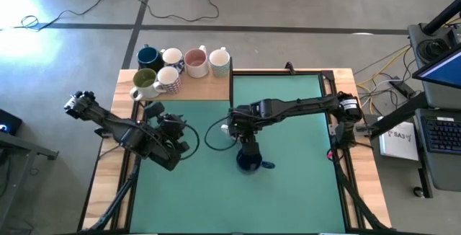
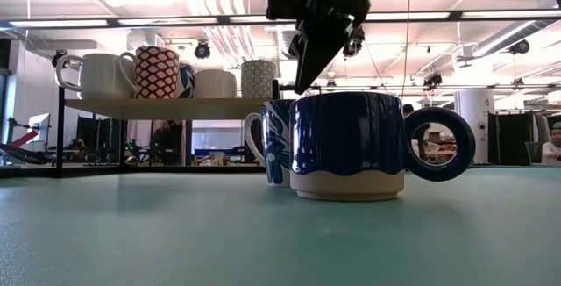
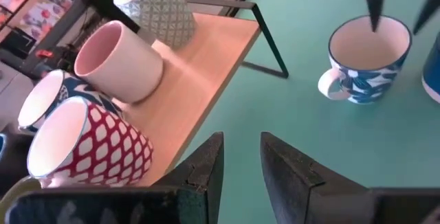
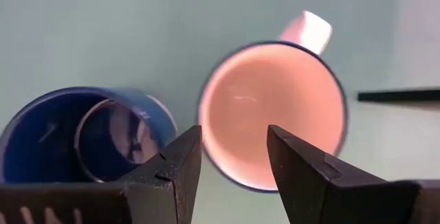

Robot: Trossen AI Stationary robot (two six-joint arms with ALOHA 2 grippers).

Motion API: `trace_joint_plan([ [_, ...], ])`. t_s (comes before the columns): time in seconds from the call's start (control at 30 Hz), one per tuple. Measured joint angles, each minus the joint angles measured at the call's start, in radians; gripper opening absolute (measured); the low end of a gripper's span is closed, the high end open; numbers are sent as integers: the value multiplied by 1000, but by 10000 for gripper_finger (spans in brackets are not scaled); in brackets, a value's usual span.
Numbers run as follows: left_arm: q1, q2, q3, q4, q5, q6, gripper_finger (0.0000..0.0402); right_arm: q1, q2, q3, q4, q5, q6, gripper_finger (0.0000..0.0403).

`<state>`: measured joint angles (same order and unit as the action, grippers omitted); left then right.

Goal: Place coffee mugs
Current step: Put the white blue patterned mug on the shelf

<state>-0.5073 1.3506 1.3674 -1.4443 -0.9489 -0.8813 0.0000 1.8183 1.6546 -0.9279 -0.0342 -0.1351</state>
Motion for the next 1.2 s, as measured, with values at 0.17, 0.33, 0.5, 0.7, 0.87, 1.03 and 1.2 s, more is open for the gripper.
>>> trace_joint_plan([
  [0.17, 2, -11, 0, -12, 19, 5, 79, -21, 0, -27, 19, -48, 37, 155],
  [0.33, 2, -33, -1, -23, 23, 7, 79, -22, 1, -43, 22, -54, 40, 155],
  [0.5, 2, -53, -1, -22, 19, 5, 79, -25, 1, -25, 41, -55, 133, 155],
  [0.7, 2, -65, -1, -24, 18, 9, 79, -31, 3, -24, 129, -56, 309, 155],
  [0.87, 2, -77, -1, -47, 38, 34, 79, -34, 3, -29, 186, -53, 364, 155],
  [1.03, 2, -87, -1, -82, 43, 34, 79, -33, 32, -38, 206, -53, 380, 155],
  [1.2, 2, -97, -1, -93, 43, 34, 79, -33, 66, -40, 208, -55, 380, 155],
])
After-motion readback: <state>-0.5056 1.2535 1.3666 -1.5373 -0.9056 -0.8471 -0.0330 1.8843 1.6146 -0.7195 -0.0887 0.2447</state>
